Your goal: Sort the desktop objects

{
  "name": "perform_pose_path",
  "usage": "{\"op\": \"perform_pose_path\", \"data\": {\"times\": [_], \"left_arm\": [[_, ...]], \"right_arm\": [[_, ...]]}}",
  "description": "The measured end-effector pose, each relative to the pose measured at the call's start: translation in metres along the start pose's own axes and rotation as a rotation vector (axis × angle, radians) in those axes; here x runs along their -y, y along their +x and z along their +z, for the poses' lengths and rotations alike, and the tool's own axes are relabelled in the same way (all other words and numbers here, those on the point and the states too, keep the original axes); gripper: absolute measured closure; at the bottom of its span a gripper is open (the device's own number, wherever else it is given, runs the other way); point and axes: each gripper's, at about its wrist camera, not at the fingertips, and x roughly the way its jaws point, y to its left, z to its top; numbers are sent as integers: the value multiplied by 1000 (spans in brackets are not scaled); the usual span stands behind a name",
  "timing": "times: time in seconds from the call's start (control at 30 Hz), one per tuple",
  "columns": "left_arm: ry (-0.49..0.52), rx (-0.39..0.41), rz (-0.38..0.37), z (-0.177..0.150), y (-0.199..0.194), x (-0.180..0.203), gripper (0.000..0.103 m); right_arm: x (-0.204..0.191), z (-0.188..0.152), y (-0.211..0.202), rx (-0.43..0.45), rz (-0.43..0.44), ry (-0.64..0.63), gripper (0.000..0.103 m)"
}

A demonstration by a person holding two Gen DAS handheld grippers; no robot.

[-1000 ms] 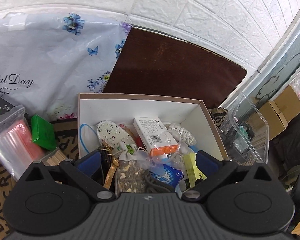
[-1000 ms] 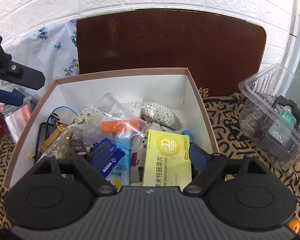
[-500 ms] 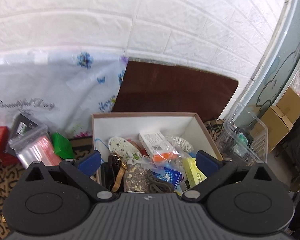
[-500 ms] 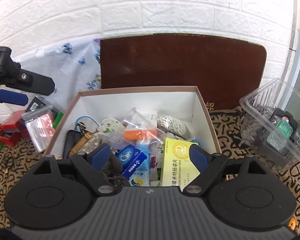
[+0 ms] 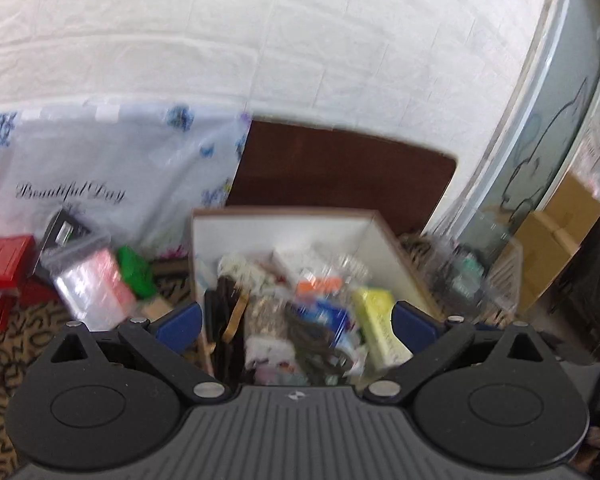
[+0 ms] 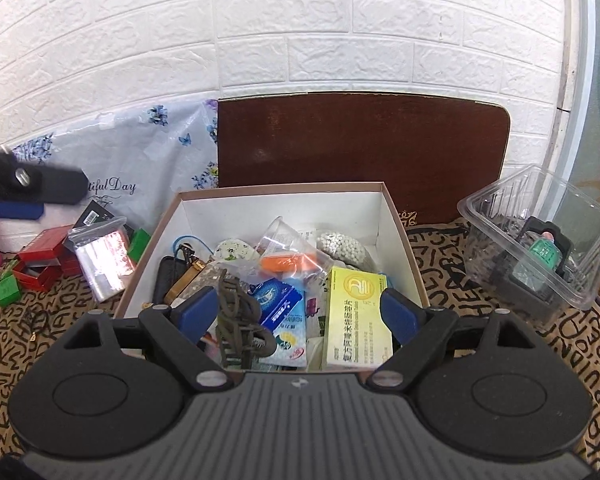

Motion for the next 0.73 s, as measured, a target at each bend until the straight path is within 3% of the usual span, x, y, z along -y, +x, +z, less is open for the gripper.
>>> {"op": "perform_pose_path", "data": {"times": [0.13, 0.37, 0.73], "left_arm": [[31, -74, 38, -18, 12, 4, 0], [50, -182, 24, -43, 25, 13, 0], [49, -180, 0, -45, 21, 18, 0]], "right_arm": [[-3, -8, -11, -5, -8, 6, 17], [-5, -19, -20, -34, -43, 16, 17], [-1, -24, -22, -47, -48, 41, 17]]}}
